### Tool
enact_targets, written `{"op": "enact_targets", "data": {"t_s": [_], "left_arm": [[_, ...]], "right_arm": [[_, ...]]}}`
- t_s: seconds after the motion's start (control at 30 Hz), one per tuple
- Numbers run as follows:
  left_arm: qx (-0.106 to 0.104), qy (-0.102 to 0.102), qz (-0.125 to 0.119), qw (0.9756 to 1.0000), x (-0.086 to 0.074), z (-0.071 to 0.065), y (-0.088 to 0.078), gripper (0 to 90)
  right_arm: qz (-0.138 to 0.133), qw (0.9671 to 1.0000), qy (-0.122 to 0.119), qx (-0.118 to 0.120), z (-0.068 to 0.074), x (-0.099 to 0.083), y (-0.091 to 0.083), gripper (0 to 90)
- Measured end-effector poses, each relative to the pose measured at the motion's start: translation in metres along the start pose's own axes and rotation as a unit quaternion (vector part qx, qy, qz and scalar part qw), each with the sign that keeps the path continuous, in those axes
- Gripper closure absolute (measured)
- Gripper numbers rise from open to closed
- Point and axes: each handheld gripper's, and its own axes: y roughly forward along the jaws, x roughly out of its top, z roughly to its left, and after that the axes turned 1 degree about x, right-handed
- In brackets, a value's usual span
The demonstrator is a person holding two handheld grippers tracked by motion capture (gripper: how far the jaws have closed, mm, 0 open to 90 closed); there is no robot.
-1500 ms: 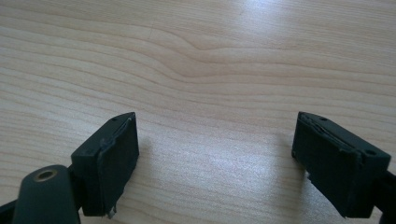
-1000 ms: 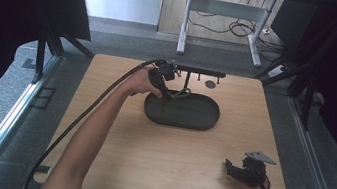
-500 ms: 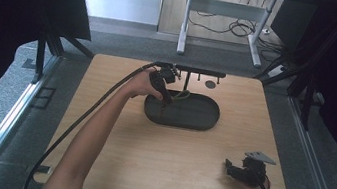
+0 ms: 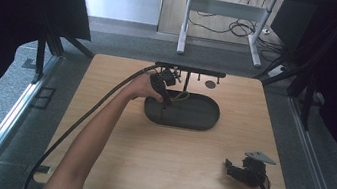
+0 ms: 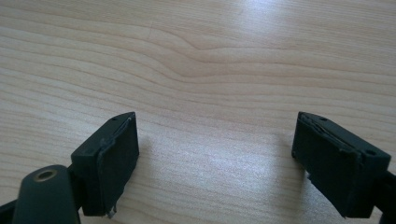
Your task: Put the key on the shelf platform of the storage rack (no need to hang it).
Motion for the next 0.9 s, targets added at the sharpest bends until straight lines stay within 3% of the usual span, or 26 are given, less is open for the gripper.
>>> {"op": "enact_targets", "data": {"t_s": [0.37,0.9], "left_arm": [[0.000,-0.001,-0.006,1.0000,-0.001,0.000,-0.001,67.4],[0.001,0.011,-0.033,0.9994,-0.009,-0.014,-0.027,60.1]], "right_arm": [[0.000,1.0000,0.001,0.000,0.000,0.000,0.000,15.0],[0.000,1.0000,0.000,-0.001,0.000,0.000,0.000,15.0]]}}
